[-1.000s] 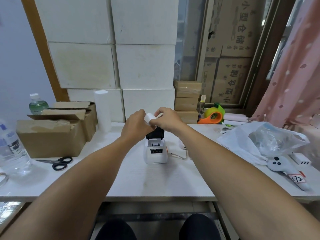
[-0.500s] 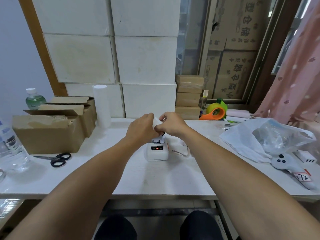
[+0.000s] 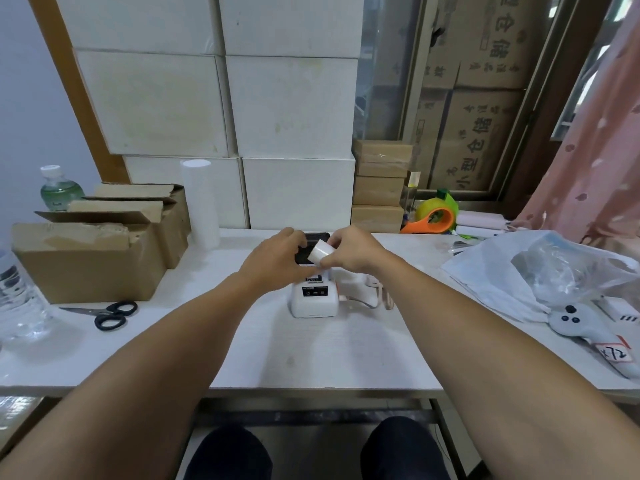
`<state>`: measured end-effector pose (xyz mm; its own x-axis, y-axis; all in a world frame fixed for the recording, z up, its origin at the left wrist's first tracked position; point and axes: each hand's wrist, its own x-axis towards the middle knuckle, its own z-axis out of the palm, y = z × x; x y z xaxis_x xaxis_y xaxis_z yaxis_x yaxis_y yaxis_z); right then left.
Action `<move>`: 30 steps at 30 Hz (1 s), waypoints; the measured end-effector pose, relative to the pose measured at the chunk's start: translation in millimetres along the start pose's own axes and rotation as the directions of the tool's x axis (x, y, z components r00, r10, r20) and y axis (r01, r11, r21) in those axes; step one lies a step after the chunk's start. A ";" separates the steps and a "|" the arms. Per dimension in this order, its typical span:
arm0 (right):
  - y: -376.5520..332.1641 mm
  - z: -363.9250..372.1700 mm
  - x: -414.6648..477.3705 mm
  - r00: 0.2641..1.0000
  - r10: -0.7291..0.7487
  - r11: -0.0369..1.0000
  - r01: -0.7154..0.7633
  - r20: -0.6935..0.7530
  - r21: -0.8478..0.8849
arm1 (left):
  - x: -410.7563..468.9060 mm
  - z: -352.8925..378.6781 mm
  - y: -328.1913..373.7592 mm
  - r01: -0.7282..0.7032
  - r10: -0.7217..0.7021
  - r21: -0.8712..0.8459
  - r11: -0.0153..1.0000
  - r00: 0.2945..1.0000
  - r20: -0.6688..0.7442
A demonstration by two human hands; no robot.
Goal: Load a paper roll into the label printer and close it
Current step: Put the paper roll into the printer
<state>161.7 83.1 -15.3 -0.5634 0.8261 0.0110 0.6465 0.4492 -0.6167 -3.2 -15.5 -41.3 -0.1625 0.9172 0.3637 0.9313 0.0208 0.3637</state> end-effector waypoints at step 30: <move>18.2 9.9 20.0 0.986 -0.030 0.995 0.013 0.162 0.103 | 12.9 13.8 -22.0 0.606 -0.443 -0.415 0.679 0.789 0.426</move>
<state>157.1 104.5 -34.1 -0.6581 0.7465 -0.0983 0.5826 0.4221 -0.6946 -21.4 1.3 -56.4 -0.4018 0.8838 -0.2398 0.3988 0.4046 0.8229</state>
